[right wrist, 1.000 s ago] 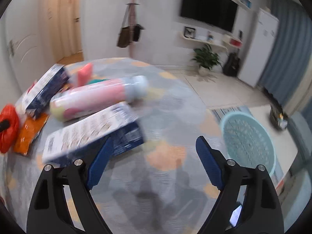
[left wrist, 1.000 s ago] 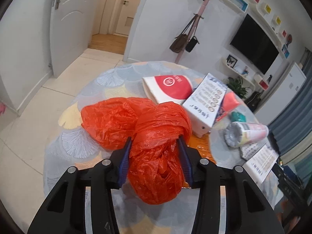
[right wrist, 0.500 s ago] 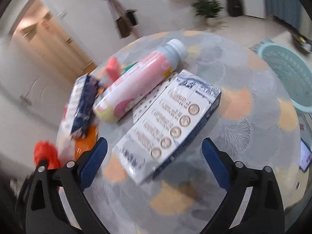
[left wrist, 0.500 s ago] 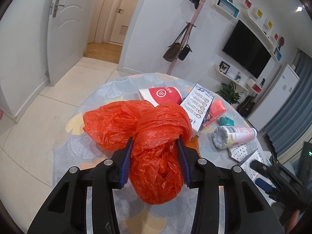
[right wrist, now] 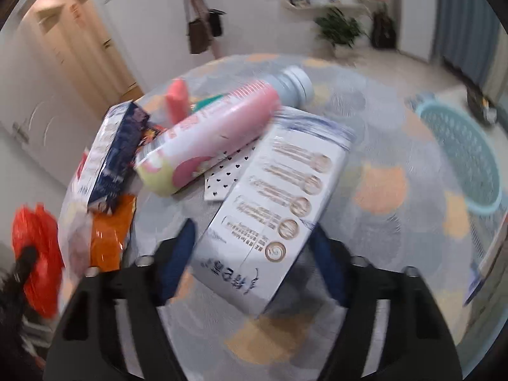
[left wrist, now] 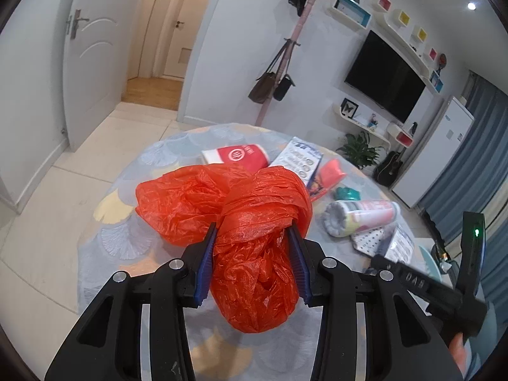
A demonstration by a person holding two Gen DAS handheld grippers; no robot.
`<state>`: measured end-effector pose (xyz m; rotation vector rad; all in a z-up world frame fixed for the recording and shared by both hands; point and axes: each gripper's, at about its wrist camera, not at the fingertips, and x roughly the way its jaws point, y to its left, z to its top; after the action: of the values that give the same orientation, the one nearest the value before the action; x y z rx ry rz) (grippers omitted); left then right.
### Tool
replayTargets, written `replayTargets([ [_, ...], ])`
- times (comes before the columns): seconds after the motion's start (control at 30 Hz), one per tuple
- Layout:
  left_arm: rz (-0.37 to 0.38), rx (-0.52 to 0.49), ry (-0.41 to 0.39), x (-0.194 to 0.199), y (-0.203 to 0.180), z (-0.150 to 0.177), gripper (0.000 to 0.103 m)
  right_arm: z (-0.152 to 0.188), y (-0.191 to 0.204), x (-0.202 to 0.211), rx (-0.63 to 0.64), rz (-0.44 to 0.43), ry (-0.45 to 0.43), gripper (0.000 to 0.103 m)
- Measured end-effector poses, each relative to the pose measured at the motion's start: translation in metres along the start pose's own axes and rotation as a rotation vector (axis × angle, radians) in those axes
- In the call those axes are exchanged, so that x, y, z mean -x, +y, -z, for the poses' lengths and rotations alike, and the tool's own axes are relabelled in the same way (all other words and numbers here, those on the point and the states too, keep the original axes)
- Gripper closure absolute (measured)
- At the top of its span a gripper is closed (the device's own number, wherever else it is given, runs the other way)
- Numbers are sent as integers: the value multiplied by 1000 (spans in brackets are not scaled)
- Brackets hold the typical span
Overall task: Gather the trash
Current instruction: 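Grasp the white milk carton with the right gripper, then carry the orange bag and white carton to the basket and release both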
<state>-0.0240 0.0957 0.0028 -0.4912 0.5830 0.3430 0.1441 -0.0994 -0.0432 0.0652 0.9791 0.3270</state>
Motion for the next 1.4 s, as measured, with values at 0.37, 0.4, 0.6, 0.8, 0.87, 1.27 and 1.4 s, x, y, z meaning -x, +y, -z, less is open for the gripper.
replayTargets([
  [0.37, 47, -71, -26, 8, -56, 5, 63, 16, -44, 23, 107, -92, -2, 49],
  [0.4, 54, -81, -25, 7, -64, 6, 63, 16, -49, 26, 112, -99, -7, 50],
  [0.6, 98, -148, -22, -1, -108, 10, 63, 11, -79, 38, 101, -135, -52, 51],
  [0.8, 139, -202, -21, -9, -142, 15, 63, 4, -108, 49, 71, -146, -107, 51],
  [0.87, 160, -217, -16, -14, -153, 16, 63, 3, -118, 54, 59, -155, -127, 51],
  [1.27, 237, -343, -19, -28, -221, 25, 63, -12, -178, 77, -24, -167, -248, 51],
  [1.4, 281, -406, -15, -37, -258, 27, 63, -17, -209, 86, -80, -119, -297, 51],
])
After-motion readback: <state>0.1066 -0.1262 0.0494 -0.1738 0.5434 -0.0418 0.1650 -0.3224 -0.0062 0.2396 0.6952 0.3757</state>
